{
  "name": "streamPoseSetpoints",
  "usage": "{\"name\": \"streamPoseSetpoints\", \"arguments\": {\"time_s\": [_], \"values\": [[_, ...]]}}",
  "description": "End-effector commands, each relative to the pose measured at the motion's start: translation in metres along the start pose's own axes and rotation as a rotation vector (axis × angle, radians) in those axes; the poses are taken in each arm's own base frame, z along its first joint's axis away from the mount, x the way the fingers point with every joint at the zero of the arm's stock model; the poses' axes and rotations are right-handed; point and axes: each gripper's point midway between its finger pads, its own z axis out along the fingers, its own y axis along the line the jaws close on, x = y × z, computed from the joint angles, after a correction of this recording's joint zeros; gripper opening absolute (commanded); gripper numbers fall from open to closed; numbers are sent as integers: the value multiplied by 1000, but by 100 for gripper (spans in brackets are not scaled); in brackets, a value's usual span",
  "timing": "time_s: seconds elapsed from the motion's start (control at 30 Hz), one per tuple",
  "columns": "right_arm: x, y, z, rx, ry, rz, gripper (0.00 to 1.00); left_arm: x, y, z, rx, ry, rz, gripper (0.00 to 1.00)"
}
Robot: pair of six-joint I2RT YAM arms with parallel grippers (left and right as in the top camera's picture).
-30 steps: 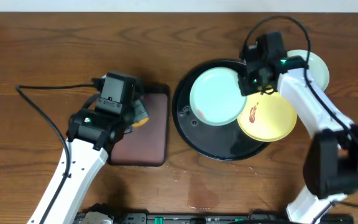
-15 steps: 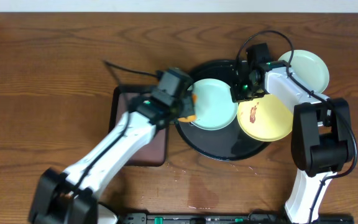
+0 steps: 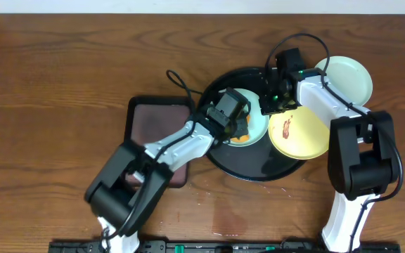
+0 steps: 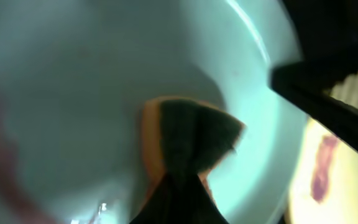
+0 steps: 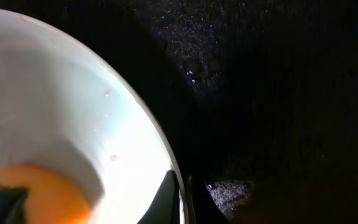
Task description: Clean dirty plates on tray and stack at the side
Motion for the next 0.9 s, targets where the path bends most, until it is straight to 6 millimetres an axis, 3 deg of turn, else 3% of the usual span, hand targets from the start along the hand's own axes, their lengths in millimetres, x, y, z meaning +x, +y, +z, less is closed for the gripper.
{"name": "streamPoseSetpoints", "arguments": {"time_s": [0.0,0.1,0.2,0.37,0.43,0.67,0.87], "values": [[12,-7,23,60,48,12,1,-1,17,12,-63,-26,-37,7],[12,-7,23,60,49,12,1,3,30,20,-113,-13,22,8],[12,-8,23,60,48,15,1,-4,53,15,-234,-62,86,8],[11,-8,23,60,46,14,1,-32,93,-16,-495,-232,123,8],[11,-8,23,61,46,14,1,-44,99,-29,-556,-300,132,8],[11,-8,23,60,46,13,1,-81,82,-66,-573,-468,201,8],[11,-8,23,60,46,14,1,-85,45,-72,-384,-456,170,8]]}}
